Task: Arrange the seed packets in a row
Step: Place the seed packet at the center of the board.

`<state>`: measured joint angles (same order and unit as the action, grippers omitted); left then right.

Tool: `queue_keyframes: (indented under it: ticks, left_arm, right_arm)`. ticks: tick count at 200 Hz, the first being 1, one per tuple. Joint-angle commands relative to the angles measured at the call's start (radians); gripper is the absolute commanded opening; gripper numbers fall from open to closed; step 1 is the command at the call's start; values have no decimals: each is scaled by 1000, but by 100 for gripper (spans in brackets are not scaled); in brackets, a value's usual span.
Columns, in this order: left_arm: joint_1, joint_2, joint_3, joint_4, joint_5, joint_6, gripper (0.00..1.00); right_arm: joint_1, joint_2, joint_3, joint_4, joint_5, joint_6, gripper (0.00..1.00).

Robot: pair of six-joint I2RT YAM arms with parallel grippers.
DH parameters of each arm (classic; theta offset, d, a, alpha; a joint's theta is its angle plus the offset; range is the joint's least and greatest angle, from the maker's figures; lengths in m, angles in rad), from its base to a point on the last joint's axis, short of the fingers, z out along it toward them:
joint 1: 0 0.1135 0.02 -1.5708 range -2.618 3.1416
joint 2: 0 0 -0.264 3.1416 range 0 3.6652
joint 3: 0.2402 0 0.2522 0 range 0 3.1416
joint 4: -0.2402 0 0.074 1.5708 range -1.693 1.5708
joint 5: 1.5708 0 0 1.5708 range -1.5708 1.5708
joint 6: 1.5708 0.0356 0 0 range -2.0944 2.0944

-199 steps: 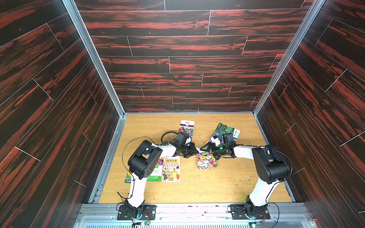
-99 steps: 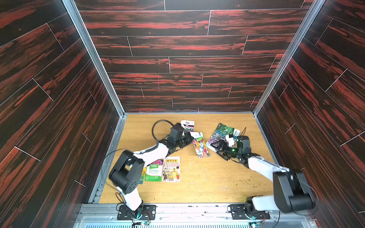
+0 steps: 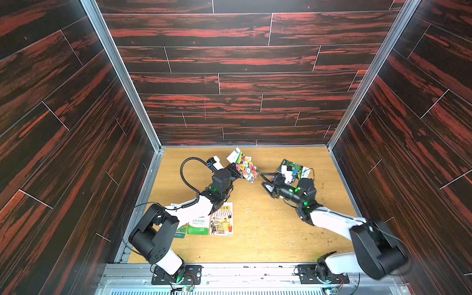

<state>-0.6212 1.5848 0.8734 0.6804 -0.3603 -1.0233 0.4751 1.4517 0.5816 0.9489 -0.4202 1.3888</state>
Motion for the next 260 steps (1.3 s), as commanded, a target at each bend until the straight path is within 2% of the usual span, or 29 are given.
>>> queue_keyframes:
  ticks: [1,45,92,111,132,146,163,175,193,202,220,240,248,260]
  left_arm:
    - [-9,-57,-20,146,-83,61,0]
    - [-20,-105,-64,237,-42,111,0]
    - [-20,-99,-105,313,20,89,0]
    - [-19,-103,-112,318,31,83,0]
    - [-19,-113,-120,320,36,84,0]
    - [-20,-123,-123,309,40,87,0]
    - [-19,-133,-126,292,42,97,19]
    - [-20,-146,-136,266,33,102,28]
    - [-17,-176,-168,254,0,127,41]
    - [-11,-214,-186,204,-12,145,55]
    - [1,-335,-174,-79,-40,229,65]
    - [23,-459,-130,-433,-129,340,92]
    - [49,-492,-134,-473,-81,419,96]
    - [107,-531,-126,-536,61,491,99]
  right_arm:
    - [33,86,23,181,50,144,92]
    - [57,229,87,355,60,249,90]
    - [85,309,220,386,64,290,81]
    - [85,327,256,383,64,295,74]
    - [84,345,285,379,58,291,51]
    - [84,352,287,386,51,287,39]
    - [85,352,278,384,45,277,17]
    - [83,350,266,373,40,264,0]
    - [74,330,241,336,8,225,0]
    - [60,311,219,316,-19,193,0]
    - [6,277,189,218,-160,106,0]
    - [-56,254,196,28,-393,-44,0]
    - [-68,240,215,-108,-483,-144,0]
    - [-69,196,236,-365,-547,-332,0]
